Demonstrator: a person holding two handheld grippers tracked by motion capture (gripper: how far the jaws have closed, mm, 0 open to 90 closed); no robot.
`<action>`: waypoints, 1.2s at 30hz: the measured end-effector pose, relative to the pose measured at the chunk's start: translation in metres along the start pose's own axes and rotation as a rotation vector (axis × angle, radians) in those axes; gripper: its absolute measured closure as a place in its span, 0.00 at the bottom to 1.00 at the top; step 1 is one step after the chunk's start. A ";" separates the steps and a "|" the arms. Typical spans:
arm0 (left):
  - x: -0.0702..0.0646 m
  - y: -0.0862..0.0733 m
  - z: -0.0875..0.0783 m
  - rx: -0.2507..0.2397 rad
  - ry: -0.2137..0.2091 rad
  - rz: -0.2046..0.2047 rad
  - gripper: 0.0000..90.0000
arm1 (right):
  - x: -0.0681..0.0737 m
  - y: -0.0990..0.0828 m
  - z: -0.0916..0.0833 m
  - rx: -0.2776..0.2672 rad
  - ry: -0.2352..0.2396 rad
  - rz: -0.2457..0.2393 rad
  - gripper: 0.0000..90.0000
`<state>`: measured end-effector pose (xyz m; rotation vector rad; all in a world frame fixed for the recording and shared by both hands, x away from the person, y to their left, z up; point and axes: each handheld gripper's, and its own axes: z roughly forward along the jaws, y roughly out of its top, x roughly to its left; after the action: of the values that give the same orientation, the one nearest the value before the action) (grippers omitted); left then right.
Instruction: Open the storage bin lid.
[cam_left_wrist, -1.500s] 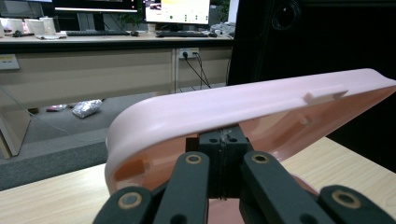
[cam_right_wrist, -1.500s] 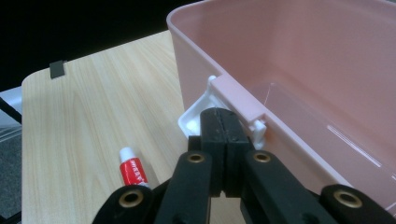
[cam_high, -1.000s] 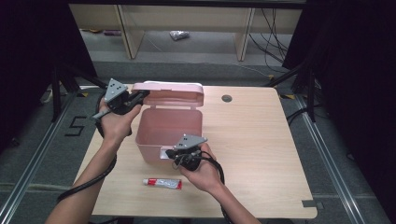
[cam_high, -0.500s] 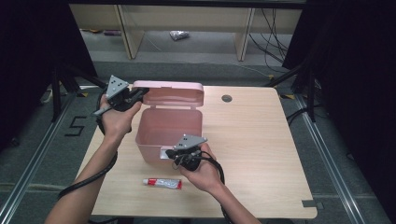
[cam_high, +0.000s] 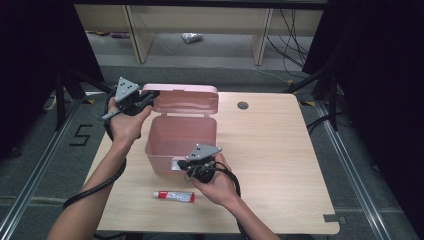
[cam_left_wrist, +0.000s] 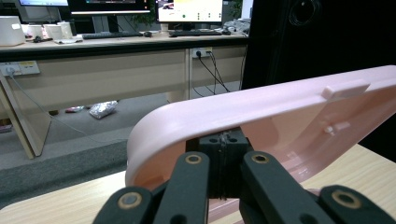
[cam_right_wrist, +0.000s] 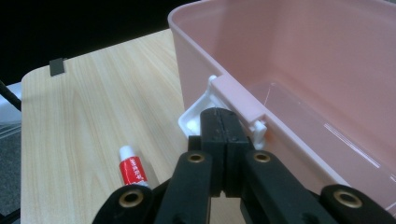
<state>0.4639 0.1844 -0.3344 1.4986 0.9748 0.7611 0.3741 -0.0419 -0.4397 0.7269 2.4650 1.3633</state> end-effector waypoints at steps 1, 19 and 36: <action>0.000 0.000 0.001 0.000 0.001 0.000 1.00 | 0.000 0.000 0.000 0.000 0.000 -0.001 1.00; 0.002 0.003 0.009 0.004 0.014 0.010 1.00 | 0.000 0.000 0.001 0.000 0.000 -0.003 1.00; 0.003 0.009 0.020 0.009 0.023 0.017 1.00 | 0.000 0.001 0.001 0.003 0.001 -0.006 1.00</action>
<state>0.4841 0.1779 -0.3291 1.5105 0.9847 0.7887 0.3742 -0.0408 -0.4395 0.7197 2.4688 1.3583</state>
